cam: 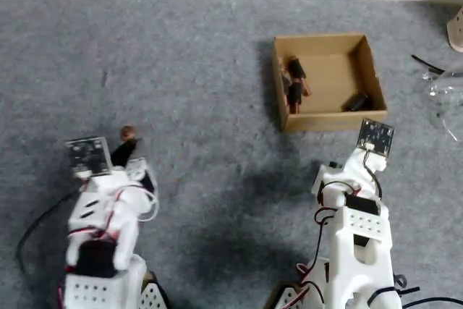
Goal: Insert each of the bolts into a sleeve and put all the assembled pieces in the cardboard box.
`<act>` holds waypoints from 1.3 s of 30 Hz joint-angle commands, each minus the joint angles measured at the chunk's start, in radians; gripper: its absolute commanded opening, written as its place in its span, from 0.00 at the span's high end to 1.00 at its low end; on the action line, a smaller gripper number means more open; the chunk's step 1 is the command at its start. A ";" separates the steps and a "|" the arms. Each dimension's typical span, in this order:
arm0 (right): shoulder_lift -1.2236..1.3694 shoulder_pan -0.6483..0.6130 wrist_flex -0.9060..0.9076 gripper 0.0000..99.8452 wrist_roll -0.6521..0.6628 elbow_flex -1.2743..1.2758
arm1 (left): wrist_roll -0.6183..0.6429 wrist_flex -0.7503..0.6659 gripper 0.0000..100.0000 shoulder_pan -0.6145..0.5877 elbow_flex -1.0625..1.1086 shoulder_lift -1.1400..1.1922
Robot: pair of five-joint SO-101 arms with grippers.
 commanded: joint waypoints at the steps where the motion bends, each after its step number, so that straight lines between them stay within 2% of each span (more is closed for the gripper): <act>1: -0.008 -0.041 -0.030 1.00 -0.029 -0.002 | -0.008 -0.339 0.99 0.154 0.105 -0.004; 7: -0.005 -0.053 -0.035 1.00 -0.060 -0.002 | -0.008 -0.354 0.99 0.183 0.101 -0.004; 12: -0.001 -0.133 -0.047 1.00 -0.058 0.007 | -0.009 -0.158 0.99 0.147 0.101 -0.010; 20: -0.010 -0.249 -0.418 1.00 -0.057 0.166 | -0.009 -0.152 0.99 0.142 0.101 -0.010; 25: -0.010 -0.346 -0.567 1.00 -0.057 0.165 | -0.009 -0.152 0.99 0.139 0.101 -0.010; 31: -0.010 -0.512 -0.691 1.00 -0.057 0.157 | -0.009 -0.152 0.99 0.119 0.101 -0.004; 39: -0.010 -0.822 -0.878 1.00 -0.057 0.133 | -0.009 -0.152 0.99 0.107 0.101 -0.008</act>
